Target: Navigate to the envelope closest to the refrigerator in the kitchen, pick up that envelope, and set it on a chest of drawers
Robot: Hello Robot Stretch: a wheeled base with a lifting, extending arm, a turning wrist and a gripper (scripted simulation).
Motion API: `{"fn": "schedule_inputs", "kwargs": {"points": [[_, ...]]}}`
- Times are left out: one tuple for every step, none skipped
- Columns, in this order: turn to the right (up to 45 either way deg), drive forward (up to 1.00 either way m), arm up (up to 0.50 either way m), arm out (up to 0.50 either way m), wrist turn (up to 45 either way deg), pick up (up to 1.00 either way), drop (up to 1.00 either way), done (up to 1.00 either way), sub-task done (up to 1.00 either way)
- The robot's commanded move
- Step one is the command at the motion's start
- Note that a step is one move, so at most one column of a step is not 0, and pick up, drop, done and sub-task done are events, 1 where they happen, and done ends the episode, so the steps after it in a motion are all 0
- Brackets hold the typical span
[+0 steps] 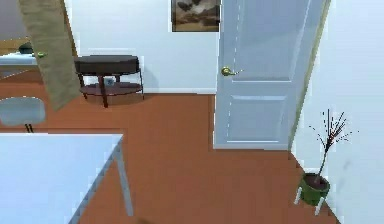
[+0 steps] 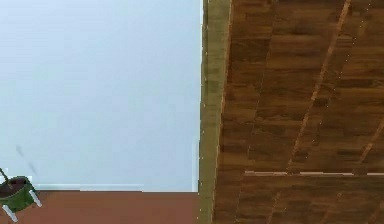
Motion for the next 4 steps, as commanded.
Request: {"fn": "schedule_inputs", "kwargs": {"points": [[-3.0, 0.0, 0.0, 0.0, 0.0, 0.0, 0.0, 0.0, 0.0], [21.0, 0.0, 0.0, 0.0, 0.0, 0.0, 0.0, 0.0, 0.0], [0.0, 0.25, 0.0, 0.0, 0.0, 0.0, 0.0, 0.0, 0.0], [-12.0, 0.0, 0.0, 0.0, 0.0, 0.0, 0.0, 0.0, 0.0]]}}
